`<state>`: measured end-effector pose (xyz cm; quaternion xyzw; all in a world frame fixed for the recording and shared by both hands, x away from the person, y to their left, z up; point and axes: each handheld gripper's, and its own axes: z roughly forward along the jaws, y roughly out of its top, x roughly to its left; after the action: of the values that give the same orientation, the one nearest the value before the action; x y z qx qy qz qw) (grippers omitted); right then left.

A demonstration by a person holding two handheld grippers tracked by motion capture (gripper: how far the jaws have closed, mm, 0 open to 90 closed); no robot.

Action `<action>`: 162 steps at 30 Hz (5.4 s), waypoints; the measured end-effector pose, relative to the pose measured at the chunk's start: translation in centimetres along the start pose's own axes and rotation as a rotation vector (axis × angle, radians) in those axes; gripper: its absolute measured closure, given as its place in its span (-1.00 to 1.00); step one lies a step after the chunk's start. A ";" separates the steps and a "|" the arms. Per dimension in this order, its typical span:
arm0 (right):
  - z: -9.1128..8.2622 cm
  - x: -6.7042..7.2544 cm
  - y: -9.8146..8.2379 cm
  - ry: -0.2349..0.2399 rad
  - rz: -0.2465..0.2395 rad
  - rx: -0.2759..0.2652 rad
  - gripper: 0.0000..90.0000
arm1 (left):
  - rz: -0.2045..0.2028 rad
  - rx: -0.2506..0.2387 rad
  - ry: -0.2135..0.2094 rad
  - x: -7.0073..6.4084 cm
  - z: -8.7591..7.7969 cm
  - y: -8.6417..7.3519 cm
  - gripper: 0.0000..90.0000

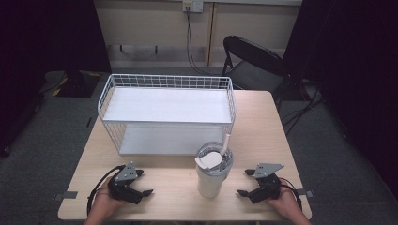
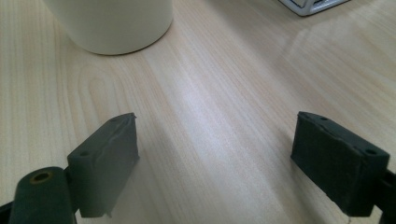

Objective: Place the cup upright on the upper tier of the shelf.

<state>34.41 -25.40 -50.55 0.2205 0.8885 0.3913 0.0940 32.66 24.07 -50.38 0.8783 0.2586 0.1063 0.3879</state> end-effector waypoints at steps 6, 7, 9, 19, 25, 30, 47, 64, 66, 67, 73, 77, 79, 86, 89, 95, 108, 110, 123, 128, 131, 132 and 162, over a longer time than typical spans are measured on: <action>0.1 0.2 0.1 -0.015 0.015 0.003 -0.72 | -0.002 -0.001 0.002 0.0 0.0 0.0 -0.66; 0.1 0.3 0.1 -0.018 0.019 0.004 -0.72 | -0.003 -0.001 0.002 0.0 0.0 0.0 -0.66; 0.1 0.4 0.1 -0.023 0.027 0.003 -0.72 | -0.002 -0.001 0.005 0.0 0.0 0.0 -0.66; 0.1 1.6 1.9 0.016 0.010 -0.011 -0.68 | -0.004 -0.002 0.009 -0.1 0.0 -0.1 -0.67; 0.0 2.4 3.2 0.069 0.013 -0.079 -0.68 | -0.004 -0.002 0.009 -0.1 0.0 -0.1 -0.67; -0.1 3.2 4.4 0.121 0.005 -0.118 -0.68 | -0.003 -0.001 0.012 -0.1 -0.1 -0.1 -0.67; 0.8 4.5 7.7 0.181 0.048 -0.369 -0.76 | -0.003 -0.001 0.013 0.0 -0.1 -0.1 -0.67; 2.2 4.7 8.0 0.171 0.030 -0.419 -0.84 | -0.015 0.001 0.017 -0.1 -0.1 0.0 -0.66; 2.3 4.7 8.0 0.173 0.024 -0.425 -0.84 | -0.019 -0.002 0.021 -0.1 -0.1 -0.1 -0.66; 2.3 4.7 8.1 0.176 0.024 -0.424 -0.84 | -0.020 -0.002 0.022 -0.1 -0.1 -0.1 -0.66; 2.4 4.6 8.2 0.183 0.014 -0.415 -0.84 | -0.021 -0.001 0.024 -0.1 -0.1 -0.1 -0.66; 2.5 4.5 8.2 0.191 0.025 -0.415 -0.85 | -0.021 -0.001 0.024 -0.1 -0.1 -0.1 -0.66; 2.6 4.5 8.2 0.197 0.024 -0.418 -0.86 | -0.022 -0.001 0.025 -0.1 -0.1 -0.1 -0.66; 3.1 4.3 7.9 0.223 0.043 -0.446 -0.88 | -0.021 -0.001 0.025 -0.1 -0.1 -0.1 -0.66; 3.3 4.2 7.9 0.235 0.043 -0.451 -0.89 | -0.023 -0.001 0.024 -0.1 -0.1 -0.1 -0.66; 3.4 4.0 7.9 0.248 0.046 -0.456 -0.89 | -0.021 -0.001 0.025 -0.1 -0.1 -0.1 -0.66; 4.0 3.7 8.0 0.284 0.019 -0.464 -0.89 | -0.022 -0.001 0.024 -0.1 -0.1 -0.1 -0.66; 4.1 3.8 8.2 0.283 0.010 -0.457 -0.88 | -0.023 0.001 0.025 -0.1 -0.1 -0.1 -0.66; 4.4 4.6 8.2 0.211 0.033 -0.505 -0.82 | -0.023 0.003 0.026 -0.1 -0.1 0.0 -0.66; 4.1 4.8 8.5 0.215 0.013 -0.501 -0.80 | -0.023 0.001 0.029 -0.1 -0.1 -0.1 -0.66; 3.6 5.2 9.1 0.228 0.004 -0.508 -0.80 | -0.025 0.001 0.030 -0.1 -0.1 -0.1 -0.66; 3.4 5.3 9.4 0.228 -0.001 -0.513 -0.80 | -0.025 0.001 0.030 -0.1 -0.1 -0.1 -0.66; -1.8 4.0 19.3 0.213 -0.024 -0.555 -0.79 | -0.025 0.000 0.029 -0.1 -0.1 -0.1 -0.67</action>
<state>36.43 -13.18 -35.07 0.1337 0.7549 0.6391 0.0614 32.48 24.11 -50.36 0.8734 0.2753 0.1142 0.3852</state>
